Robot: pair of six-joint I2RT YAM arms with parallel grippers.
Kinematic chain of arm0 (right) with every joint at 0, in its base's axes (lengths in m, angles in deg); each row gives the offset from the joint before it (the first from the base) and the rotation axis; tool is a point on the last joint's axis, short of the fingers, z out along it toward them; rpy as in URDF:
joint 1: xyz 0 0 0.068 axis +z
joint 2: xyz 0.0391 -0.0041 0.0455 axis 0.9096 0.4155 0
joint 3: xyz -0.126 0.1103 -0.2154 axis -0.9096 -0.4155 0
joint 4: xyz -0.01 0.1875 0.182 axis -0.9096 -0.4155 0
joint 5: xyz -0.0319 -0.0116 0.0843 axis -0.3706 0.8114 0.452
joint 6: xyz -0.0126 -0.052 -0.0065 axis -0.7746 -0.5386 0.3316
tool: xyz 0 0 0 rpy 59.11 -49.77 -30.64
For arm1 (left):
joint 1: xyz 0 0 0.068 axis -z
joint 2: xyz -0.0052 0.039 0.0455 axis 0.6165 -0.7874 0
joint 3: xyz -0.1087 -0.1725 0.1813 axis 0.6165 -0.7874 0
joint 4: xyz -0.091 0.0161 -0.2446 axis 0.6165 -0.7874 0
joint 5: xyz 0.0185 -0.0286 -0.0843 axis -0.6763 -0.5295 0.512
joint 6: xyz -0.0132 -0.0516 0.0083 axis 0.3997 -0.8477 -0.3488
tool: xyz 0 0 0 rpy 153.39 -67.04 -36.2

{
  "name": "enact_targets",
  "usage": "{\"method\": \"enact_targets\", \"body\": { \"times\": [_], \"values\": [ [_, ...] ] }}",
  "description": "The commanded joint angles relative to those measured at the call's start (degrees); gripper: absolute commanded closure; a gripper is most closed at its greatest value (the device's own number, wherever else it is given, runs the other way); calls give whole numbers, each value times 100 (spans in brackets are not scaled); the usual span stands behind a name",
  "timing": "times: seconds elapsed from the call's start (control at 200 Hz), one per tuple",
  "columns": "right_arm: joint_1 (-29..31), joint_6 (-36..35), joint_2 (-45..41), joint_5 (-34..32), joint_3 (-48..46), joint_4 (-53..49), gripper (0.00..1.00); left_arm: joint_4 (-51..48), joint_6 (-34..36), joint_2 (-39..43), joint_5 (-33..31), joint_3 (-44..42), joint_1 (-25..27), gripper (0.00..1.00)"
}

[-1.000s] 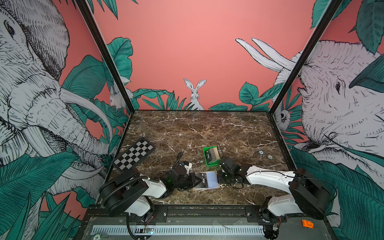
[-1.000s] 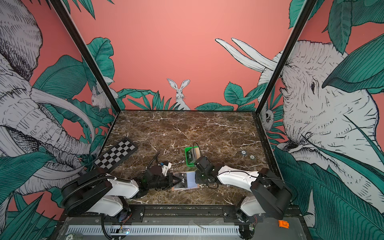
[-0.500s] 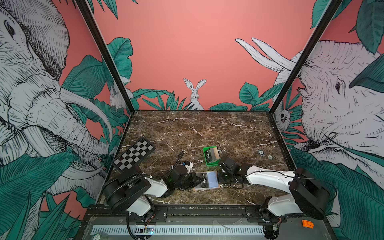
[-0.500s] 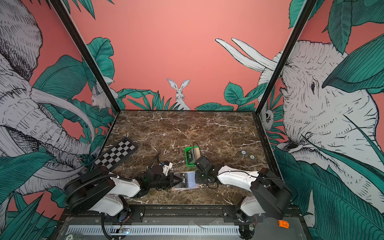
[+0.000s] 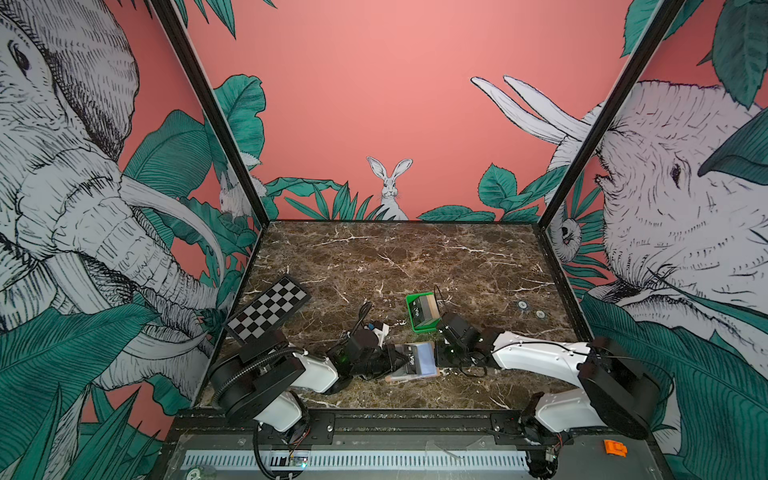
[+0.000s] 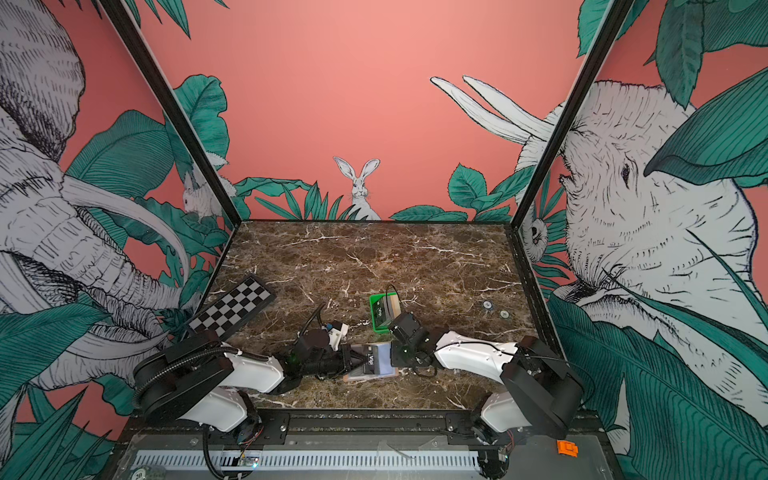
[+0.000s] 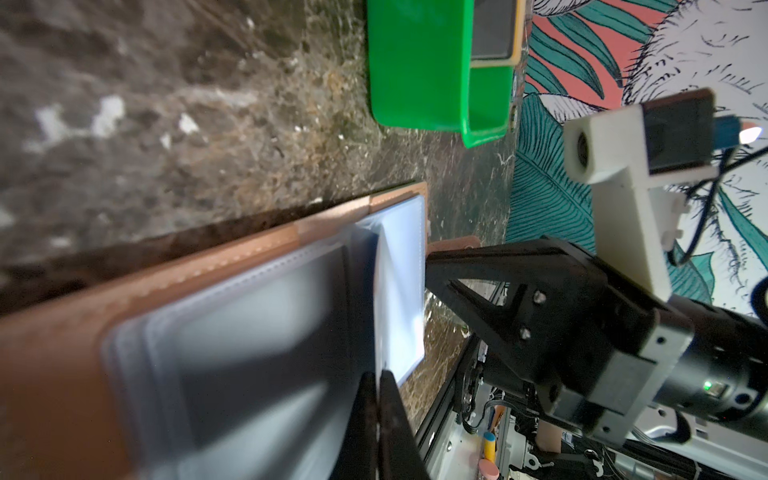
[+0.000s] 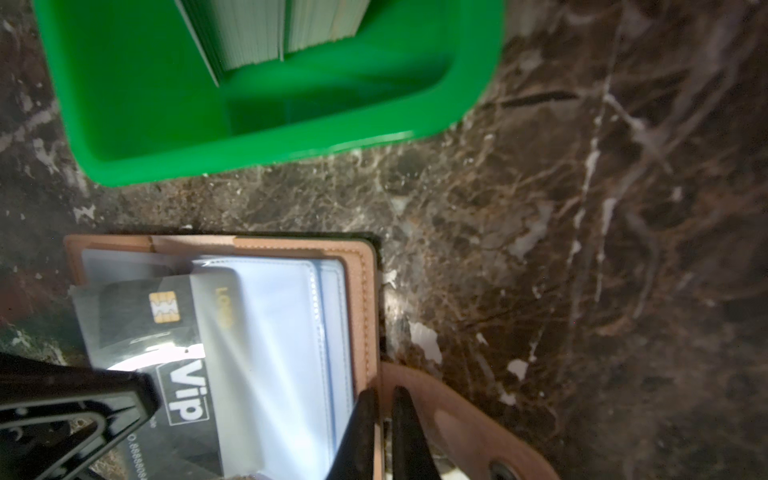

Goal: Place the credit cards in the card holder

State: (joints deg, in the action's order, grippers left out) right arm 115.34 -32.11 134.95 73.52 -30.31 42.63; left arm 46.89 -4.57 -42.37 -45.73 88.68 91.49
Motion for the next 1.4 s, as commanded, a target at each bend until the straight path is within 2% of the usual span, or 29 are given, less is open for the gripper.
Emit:
{"method": "enact_targets", "body": {
  "times": [0.0, 0.245, 0.465, 0.985, 1.09, 1.395],
  "values": [
    [29, -19, 75, -17, -163, 122, 89, 18, -73, -107, -90, 107, 71, 99],
    [30, 9, 43, -42, -213, 130, 89, -94, -188, -100, -254, 125, 130, 97],
    [30, 36, 44, -44, -248, 160, 89, -945, -48, 195, -334, 340, 141, 93],
    [29, 27, 66, -43, -225, 158, 90, -2216, 157, 895, -592, 430, 142, 79],
    [30, 33, 81, -33, -234, 186, 90, -2278, 163, 949, -590, 423, 141, 76],
    [30, 38, 78, -33, -240, 226, 90, -2234, 138, 795, -519, 476, 141, 76]
  ]
}}
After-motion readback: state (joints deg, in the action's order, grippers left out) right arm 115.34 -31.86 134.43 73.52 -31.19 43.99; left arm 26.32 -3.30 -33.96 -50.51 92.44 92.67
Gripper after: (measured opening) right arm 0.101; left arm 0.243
